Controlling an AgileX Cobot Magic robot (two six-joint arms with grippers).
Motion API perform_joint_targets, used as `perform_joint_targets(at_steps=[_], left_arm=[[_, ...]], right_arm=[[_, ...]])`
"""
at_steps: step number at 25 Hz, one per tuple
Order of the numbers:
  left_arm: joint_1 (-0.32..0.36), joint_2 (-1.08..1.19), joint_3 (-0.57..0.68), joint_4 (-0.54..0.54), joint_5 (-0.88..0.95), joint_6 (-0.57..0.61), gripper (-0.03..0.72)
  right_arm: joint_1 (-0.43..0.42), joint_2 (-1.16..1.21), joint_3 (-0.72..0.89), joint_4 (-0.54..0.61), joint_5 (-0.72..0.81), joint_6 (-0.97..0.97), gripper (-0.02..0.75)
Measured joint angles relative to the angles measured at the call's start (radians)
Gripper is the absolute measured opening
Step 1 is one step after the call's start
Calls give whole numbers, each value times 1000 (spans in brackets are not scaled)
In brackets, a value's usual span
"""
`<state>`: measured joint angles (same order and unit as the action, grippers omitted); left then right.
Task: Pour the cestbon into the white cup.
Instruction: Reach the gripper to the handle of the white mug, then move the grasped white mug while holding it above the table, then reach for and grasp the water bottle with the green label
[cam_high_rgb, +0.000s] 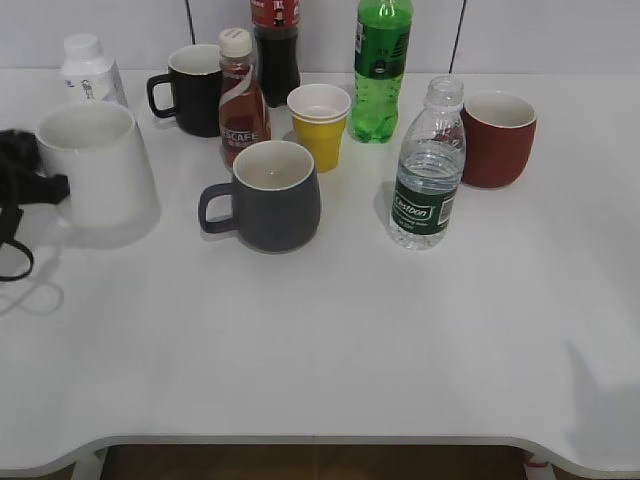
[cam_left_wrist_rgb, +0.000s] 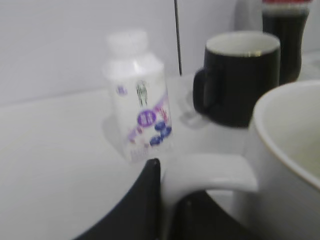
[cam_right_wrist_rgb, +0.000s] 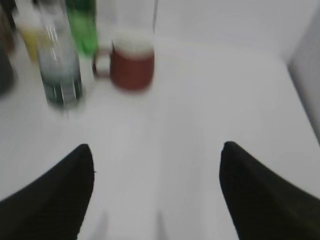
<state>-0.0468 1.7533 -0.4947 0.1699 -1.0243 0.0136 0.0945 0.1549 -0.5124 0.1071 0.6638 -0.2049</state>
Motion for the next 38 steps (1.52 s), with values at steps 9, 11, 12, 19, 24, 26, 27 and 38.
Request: perform_joint_targets(at_steps=[9, 11, 12, 19, 24, 26, 27, 38], left_arm=[[2, -168, 1, 75, 114, 0, 30], [2, -199, 1, 87, 134, 0, 29], [2, -209, 1, 89, 142, 0, 29], [3, -265, 1, 101, 205, 0, 29], [3, -276, 1, 141, 217, 0, 29], [3, -276, 1, 161, 218, 0, 29], [3, -276, 1, 169, 218, -4, 29], [-18, -296, 1, 307, 222, -105, 28]], right_arm=[[53, 436, 18, 204, -570, -117, 527], [115, 518, 20, 222, -657, -120, 523], [163, 550, 25, 231, -705, -117, 523], [490, 842, 177, 233, -1045, -38, 522], [509, 1106, 195, 232, -1275, -15, 613], [509, 1199, 169, 233, -1346, -2, 648], [509, 1247, 151, 233, -1358, 2, 654], [508, 1677, -163, 403, -1382, 25, 601]])
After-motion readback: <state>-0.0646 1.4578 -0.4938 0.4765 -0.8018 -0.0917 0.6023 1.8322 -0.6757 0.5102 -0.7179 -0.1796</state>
